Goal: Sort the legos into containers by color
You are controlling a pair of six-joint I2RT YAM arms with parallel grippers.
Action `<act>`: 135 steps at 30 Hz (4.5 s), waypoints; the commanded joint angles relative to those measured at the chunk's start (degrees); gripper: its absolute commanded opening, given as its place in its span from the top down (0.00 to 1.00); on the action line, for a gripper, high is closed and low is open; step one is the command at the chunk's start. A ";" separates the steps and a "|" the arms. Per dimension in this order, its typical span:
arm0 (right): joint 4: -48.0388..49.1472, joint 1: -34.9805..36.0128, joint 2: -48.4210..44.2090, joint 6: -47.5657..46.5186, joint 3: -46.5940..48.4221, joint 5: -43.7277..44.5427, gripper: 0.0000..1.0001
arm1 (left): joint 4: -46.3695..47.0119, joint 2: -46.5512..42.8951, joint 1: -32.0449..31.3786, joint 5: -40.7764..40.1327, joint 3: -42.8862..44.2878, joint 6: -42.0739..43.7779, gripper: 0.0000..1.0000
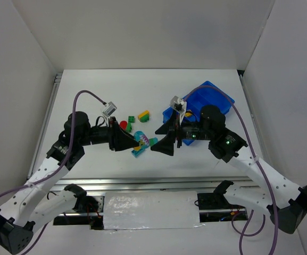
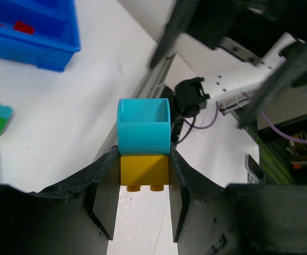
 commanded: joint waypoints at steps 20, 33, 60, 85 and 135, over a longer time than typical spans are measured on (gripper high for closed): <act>21.08 3.14 10.36 11.69 -0.01 -17.84 0.29 | 12.48 -3.57 -5.25 10.37 -0.44 2.64 1.00; 15.98 -5.55 4.12 6.94 -3.43 -15.73 1.00 | 2.74 -6.21 -5.43 5.72 2.89 8.95 1.00; -17.24 -35.88 46.80 21.36 32.04 55.02 1.00 | -21.09 -12.19 -5.34 -31.73 4.74 18.89 1.00; -18.30 -35.88 49.13 21.80 33.48 50.98 0.13 | -19.69 -11.22 -5.34 -29.62 5.00 17.84 1.00; -28.06 -31.75 -22.59 22.94 7.73 26.89 0.00 | 8.52 83.96 -16.41 -32.60 73.64 13.27 0.90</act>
